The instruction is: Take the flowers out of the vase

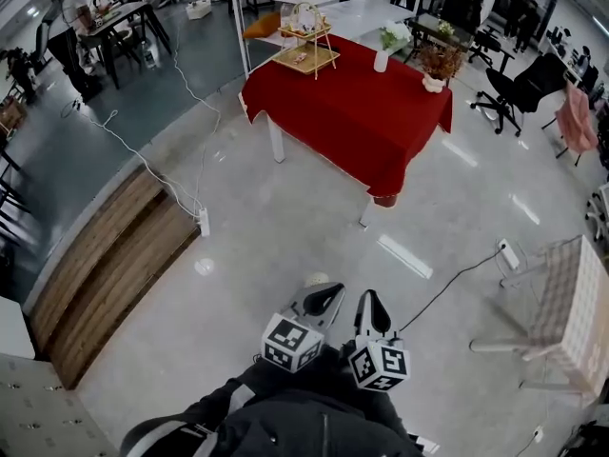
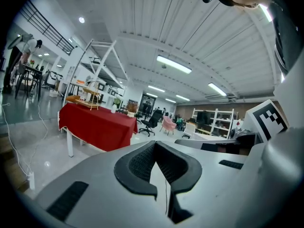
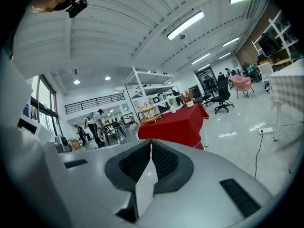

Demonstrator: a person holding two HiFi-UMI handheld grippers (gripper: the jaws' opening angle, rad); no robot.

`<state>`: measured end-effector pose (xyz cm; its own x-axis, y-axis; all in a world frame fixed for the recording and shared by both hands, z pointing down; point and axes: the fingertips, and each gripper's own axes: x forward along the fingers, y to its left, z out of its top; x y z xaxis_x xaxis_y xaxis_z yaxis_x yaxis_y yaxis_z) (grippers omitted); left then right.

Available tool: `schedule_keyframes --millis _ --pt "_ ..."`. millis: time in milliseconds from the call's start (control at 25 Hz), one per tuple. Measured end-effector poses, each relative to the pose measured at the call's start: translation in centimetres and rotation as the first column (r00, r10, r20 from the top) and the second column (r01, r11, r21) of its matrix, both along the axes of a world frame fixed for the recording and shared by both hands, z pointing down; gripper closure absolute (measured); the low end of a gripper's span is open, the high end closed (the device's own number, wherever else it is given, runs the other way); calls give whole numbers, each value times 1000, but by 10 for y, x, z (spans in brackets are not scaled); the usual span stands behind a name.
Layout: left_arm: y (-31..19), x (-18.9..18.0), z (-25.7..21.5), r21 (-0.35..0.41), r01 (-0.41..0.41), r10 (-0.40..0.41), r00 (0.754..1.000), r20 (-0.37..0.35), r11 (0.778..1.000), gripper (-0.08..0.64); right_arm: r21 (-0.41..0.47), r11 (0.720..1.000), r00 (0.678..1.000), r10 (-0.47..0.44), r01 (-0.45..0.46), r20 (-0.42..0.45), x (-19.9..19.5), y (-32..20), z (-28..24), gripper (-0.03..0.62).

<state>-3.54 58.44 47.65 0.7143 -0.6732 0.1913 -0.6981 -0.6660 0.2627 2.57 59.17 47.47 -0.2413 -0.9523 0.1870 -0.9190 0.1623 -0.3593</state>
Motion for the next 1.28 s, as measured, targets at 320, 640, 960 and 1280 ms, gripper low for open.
schedule_keyframes --millis 320,640,960,1280 --pt "-49 6 -1 -6 -6 6 1000 -8 1000 551 -9 1000 1000 -4 4 -12 1 -43 -1 578" --pt "-102 10 2 -15 24 -24 1000 8 1000 551 -14 999 999 -35 35 -5 4 -95 -1 578" --pt "-162 10 -5 42 58 -60 997 52 997 551 -39 997 998 -67 66 -22 6 -154 2 577" --pt "-221 7 -13 48 74 -76 996 37 996 551 -53 997 997 -60 57 -46 9 -208 -3 577"
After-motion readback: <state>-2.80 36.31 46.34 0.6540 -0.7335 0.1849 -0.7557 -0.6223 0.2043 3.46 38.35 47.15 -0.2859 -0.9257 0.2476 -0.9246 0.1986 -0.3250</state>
